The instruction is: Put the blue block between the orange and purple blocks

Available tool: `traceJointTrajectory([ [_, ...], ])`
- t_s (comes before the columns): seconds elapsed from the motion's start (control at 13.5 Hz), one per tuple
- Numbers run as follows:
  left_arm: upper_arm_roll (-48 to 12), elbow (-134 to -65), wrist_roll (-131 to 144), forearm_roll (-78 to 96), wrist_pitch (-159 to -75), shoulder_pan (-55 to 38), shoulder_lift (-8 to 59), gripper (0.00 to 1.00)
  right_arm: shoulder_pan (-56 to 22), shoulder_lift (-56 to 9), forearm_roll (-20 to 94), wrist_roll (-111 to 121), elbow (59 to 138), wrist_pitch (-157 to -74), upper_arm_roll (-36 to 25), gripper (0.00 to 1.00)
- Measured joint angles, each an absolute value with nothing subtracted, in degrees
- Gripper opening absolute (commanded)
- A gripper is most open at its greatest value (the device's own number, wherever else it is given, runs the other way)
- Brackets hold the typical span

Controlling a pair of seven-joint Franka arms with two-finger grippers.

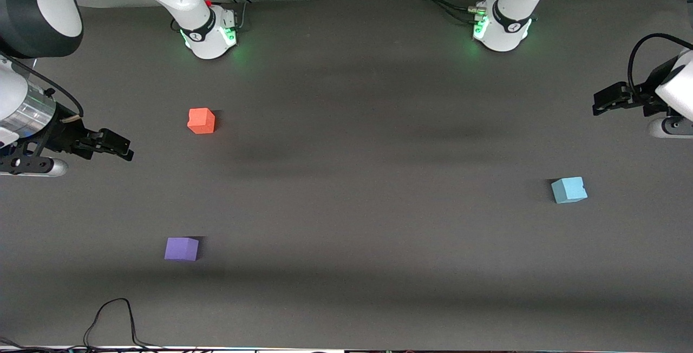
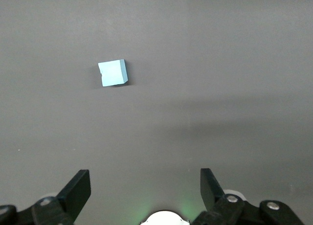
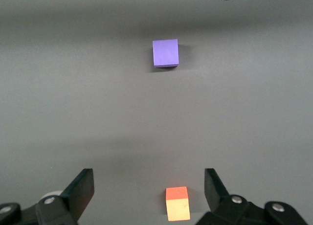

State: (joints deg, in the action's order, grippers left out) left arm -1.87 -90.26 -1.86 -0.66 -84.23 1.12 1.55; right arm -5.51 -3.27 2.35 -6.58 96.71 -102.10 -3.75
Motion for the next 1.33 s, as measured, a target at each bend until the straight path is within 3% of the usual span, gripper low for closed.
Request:
traceJointTrajectory([
  [0.22, -1.40, -90.52, -1.90, -0.59, -84.65, 1.91, 1.60, 1.00, -5.51, -3.31, 2.35, -6.58, 96.71, -101.30, -3.75, 1.00],
  [0.81, -0.86, -94.45, -12.20, -0.59, -97.69, 12.37, 7.29, 1.00, -5.51, -3.34, 2.35, -6.58, 96.71, -101.16, -3.76, 1.00],
  [1.11, -1.50, -104.59, -12.21, -0.60, -112.78, 12.08, 9.71, 1.00, -5.51, -3.39, 2.35, -6.58, 96.72, -101.15, -3.76, 1.00],
  [1.33, -1.57, -110.84, -12.28, -1.11, -126.68, 12.03, 15.27, 1.00, -5.51, -3.42, 2.35, -6.58, 96.73, -101.13, -3.76, 1.00],
])
